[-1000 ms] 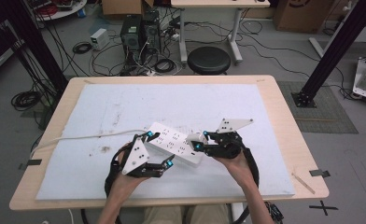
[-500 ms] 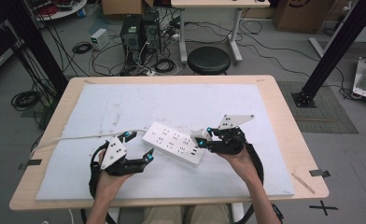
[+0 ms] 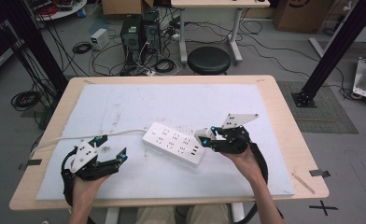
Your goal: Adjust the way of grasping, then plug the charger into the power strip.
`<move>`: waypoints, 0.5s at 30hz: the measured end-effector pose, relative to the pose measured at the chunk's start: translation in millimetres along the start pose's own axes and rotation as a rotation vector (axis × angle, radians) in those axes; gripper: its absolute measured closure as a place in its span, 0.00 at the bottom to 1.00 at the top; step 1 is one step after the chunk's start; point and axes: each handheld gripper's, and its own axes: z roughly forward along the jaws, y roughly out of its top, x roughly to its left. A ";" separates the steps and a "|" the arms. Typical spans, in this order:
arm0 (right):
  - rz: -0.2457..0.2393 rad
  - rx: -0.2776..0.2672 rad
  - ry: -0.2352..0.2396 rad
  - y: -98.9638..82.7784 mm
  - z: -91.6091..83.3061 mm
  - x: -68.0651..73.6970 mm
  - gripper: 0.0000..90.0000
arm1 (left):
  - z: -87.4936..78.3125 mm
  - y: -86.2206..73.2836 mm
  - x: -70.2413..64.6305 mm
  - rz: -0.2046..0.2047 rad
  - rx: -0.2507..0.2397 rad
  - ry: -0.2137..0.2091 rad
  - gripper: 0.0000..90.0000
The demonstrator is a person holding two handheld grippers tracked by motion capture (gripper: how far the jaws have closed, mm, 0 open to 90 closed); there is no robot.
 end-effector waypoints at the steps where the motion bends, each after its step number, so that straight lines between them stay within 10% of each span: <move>1: -0.002 0.002 0.000 0.9 0.3 0.0 0.70 | -1.6 -1.0 1.0 -0.003 0.002 0.003 0.21; 15: -0.052 0.172 -0.017 27.9 15.7 -0.8 0.70 | -20.3 -2.1 6.8 -0.015 -0.006 0.022 0.21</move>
